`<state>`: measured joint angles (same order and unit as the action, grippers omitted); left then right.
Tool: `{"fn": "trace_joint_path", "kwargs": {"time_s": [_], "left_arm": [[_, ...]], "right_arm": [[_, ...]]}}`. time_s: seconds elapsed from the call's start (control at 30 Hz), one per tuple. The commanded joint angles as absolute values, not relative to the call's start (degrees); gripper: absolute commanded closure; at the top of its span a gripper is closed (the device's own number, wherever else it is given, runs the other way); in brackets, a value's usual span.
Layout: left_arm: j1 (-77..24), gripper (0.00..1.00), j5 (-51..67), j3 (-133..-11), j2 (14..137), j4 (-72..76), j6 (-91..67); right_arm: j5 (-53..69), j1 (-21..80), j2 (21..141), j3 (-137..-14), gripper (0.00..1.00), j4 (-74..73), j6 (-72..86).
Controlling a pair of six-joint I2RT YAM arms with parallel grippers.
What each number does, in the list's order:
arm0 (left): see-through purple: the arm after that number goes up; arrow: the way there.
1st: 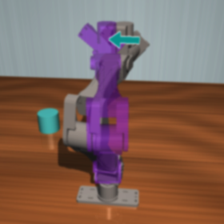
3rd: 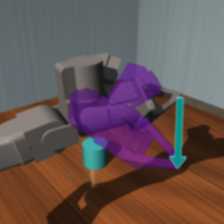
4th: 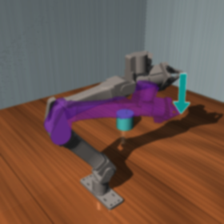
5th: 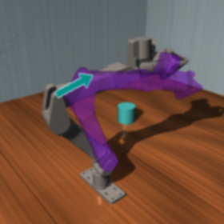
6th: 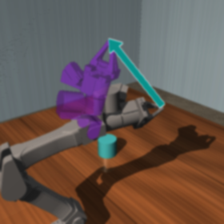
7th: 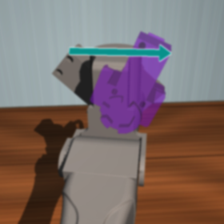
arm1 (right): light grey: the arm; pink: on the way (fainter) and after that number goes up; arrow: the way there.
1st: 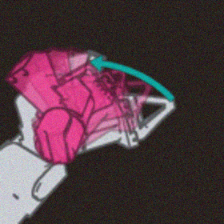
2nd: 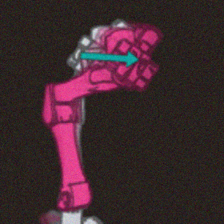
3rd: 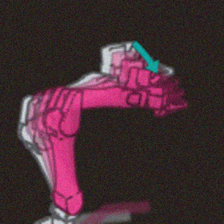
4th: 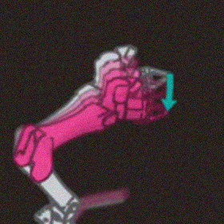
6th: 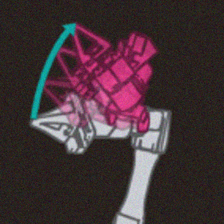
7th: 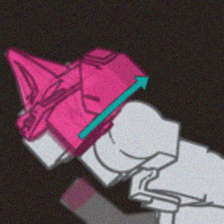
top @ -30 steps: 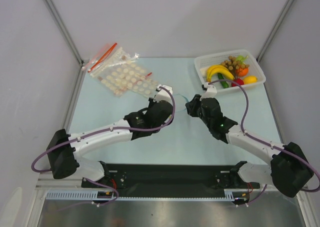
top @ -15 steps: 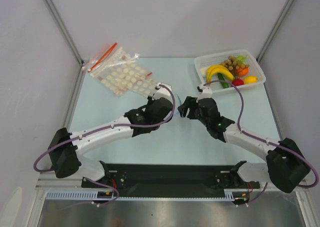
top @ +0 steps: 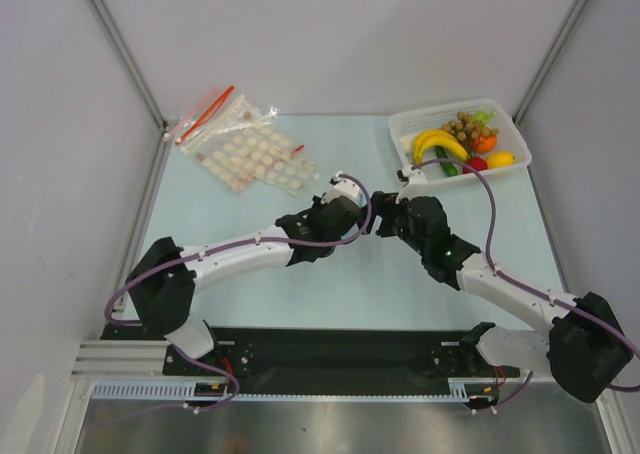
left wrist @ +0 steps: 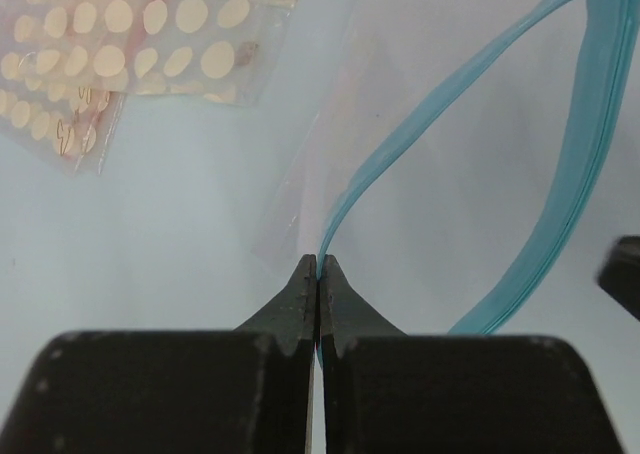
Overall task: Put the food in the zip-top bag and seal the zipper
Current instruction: Open the zipper of the food storage bag, then pick up the fake fruit from the bin.
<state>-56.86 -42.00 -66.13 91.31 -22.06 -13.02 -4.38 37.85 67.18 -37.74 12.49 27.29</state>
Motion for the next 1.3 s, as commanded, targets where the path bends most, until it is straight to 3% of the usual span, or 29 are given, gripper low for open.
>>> {"fn": "trace_joint_path", "kwargs": {"time_s": [0.0, 0.2, 0.57, 0.83, 1.03, 1.27], "left_arm": [[-54.94, 1.0, -41.4, -69.08, 91.58, -22.58, -12.74], [-54.23, 1.0, -40.34, -68.38, 89.91, -22.85, -13.27], [-54.32, 1.0, -41.57, -67.94, 87.55, -23.56, -13.62], [-54.49, 1.0, -34.82, -67.24, 85.7, -22.06, -14.76], [-55.98, 1.0, -33.13, -67.24, 84.55, -21.62, -15.21], [-56.34, 1.0, -34.19, -66.71, 83.41, -22.32, -15.82]], "right_arm": [[-4.39, 37.71, 63.55, -37.0, 0.2, 15.47, 25.31], [-12.9, 35.25, 58.63, -36.39, 0.24, 12.4, 25.4], [-13.53, 12.77, 60.63, -41.39, 0.26, 10.01, 31.81], [-18.28, 5.19, 78.54, -53.43, 0.16, 12.21, 32.88], [-24.78, 4.75, 92.53, -68.35, 0.03, 9.42, 29.18], [-31.18, 4.4, 109.75, -82.87, 0.03, 9.57, 26.9]]}}
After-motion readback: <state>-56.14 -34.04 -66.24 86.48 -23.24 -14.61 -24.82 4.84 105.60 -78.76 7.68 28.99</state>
